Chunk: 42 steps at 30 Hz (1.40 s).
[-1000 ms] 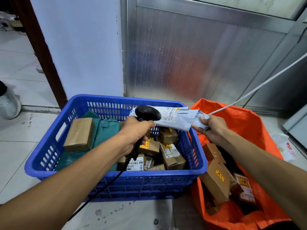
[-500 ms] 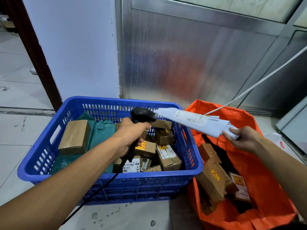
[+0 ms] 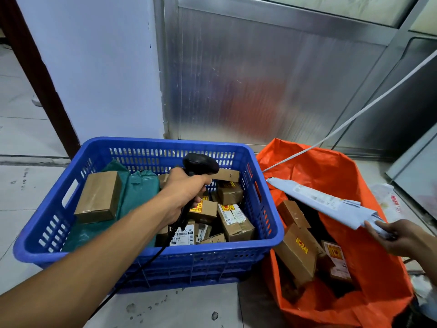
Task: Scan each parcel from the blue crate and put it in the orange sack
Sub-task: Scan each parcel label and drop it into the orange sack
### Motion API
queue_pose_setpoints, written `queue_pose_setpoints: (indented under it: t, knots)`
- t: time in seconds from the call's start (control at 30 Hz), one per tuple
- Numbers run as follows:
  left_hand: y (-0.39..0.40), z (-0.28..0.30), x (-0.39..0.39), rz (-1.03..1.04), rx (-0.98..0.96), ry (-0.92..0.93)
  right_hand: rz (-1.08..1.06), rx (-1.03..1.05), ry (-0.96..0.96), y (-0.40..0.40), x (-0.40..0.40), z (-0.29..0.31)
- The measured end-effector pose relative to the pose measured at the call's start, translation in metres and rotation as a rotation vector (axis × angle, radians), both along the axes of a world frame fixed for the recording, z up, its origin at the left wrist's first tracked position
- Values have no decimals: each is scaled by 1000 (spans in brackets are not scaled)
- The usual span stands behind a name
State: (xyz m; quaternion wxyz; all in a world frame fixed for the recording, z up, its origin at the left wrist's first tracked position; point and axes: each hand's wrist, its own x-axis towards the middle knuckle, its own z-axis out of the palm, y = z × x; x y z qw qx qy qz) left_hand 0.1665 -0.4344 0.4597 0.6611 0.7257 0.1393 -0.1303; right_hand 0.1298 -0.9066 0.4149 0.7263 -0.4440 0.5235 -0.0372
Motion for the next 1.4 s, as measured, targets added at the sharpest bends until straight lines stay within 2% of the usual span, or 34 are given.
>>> queue_pose_setpoints:
  t: [0.1,0.27,0.5,0.63,0.73,0.8,0.87,0.93,1.0,1.1,1.23,1.4]
  knots:
    - [-3,-2,1,-9,7,-4,-47,0,10,6,0,2]
    - [-6,-6,2,-8,11,16,68,-18,28,25,10,-1]
    - [-6,-8,4,0,31,7,119,-49,64,31,36,-31]
    - [-4,-8,5,-3,31,7,190,-94,212,51,45,-36]
    - [-4,-9,5,-2,32,7,275,-251,347,52,52,-46]
    - [-4,-9,6,-3,32,5,255,-402,387,30,70,-71]
    - [-3,-9,6,-4,30,6,165,-557,428,-22,102,-124]
    - [-3,-8,6,-5,31,7,206,-683,452,-28,112,-128]
    - [-3,-8,6,-8,35,8,243,-738,369,7,103,-95]
    - [-2,-6,4,-20,39,8,469,-816,270,81,83,-38]
    - [1,-3,2,-19,50,3,755,-949,189,132,90,-22]
    - [7,1,1,4,31,4,939,-990,6,190,109,-11]
